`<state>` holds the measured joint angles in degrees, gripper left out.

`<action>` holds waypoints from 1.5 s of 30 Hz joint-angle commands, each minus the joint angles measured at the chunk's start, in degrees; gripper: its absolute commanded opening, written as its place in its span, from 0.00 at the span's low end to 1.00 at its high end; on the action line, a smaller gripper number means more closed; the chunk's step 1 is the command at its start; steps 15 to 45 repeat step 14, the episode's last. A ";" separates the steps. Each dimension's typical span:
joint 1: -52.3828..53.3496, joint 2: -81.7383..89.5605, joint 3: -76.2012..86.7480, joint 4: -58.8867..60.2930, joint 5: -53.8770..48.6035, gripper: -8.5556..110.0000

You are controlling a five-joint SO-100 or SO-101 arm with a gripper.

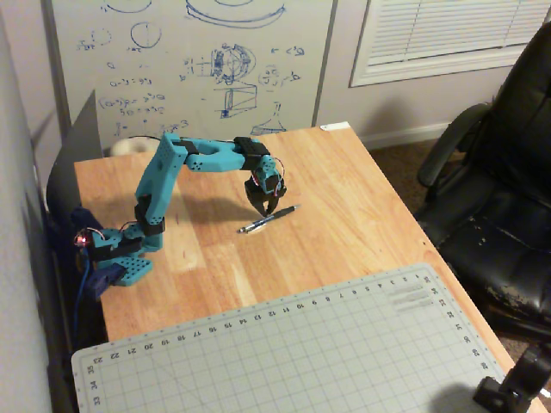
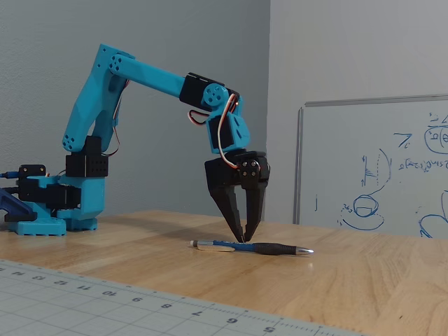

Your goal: Touch the pen.

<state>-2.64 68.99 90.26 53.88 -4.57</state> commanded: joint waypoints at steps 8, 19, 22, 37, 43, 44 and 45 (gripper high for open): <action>0.62 4.04 -4.48 -0.18 -0.26 0.08; 0.62 4.04 -4.66 -0.18 -0.26 0.08; 0.62 4.04 -4.66 -0.18 -0.26 0.08; 0.62 4.04 -4.66 -0.18 -0.26 0.08; 0.62 4.04 -4.66 -0.18 -0.26 0.08; 0.62 4.04 -4.66 -0.18 -0.26 0.08; 0.62 4.04 -4.66 -0.18 -0.26 0.08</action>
